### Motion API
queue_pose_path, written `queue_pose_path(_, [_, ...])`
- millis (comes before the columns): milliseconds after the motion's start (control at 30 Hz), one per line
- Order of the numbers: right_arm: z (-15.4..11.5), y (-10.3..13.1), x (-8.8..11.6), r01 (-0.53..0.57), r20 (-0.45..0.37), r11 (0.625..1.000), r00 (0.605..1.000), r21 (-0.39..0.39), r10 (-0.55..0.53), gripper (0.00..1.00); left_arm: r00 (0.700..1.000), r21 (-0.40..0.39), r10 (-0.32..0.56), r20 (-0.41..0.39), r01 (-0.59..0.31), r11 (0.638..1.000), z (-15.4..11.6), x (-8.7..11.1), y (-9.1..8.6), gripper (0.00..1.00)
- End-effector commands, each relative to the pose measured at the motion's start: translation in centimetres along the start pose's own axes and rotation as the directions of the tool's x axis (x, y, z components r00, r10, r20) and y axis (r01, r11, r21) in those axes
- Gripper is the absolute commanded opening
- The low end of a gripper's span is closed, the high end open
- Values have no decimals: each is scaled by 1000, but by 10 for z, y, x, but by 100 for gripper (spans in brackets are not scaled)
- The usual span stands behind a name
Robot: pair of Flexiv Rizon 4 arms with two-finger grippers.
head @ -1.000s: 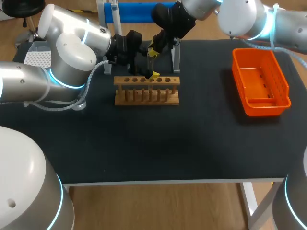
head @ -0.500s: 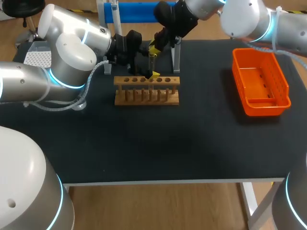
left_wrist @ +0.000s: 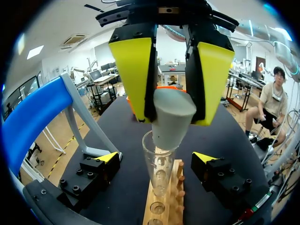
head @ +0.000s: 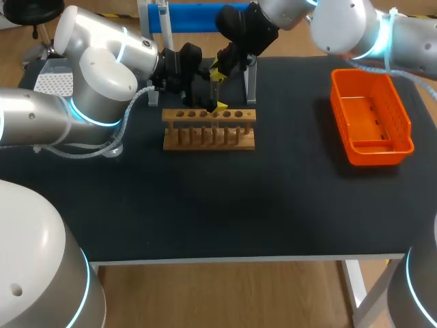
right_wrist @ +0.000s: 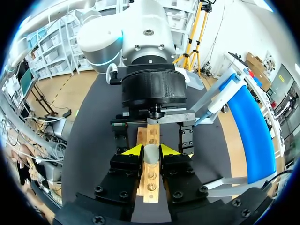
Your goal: Invert the test tube, pick up the pipette, mount the tip to pipette, aspirate from beaker and dispense into the tube, eject the tip, return the pipette, and cap with the stopper.
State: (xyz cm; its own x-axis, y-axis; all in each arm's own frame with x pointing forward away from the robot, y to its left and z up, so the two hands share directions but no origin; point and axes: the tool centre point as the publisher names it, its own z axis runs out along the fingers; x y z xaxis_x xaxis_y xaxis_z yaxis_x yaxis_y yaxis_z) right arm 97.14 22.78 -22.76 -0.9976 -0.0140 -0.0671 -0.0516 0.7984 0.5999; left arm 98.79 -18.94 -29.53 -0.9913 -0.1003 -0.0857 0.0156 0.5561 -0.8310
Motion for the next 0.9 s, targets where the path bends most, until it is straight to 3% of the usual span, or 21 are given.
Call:
queue_pose_path(33, [2, -2, -1, -3, -4, 1000, 1000, 8, 3, 0, 1000, -3, -1, -4, 1, 1000, 0, -1, 0, 100])
queue_pose_path(433, [-10, 0, 1, -2, 20, 1000, 1000, -19, 3, 0, 1000, -3, -1, -4, 1, 1000, 0, -1, 0, 100])
queue_pose_path(900, [0, -3, 2, -4, -2, 1000, 1000, 6, 4, 0, 1000, -3, -1, -4, 1, 1000, 0, -1, 0, 100])
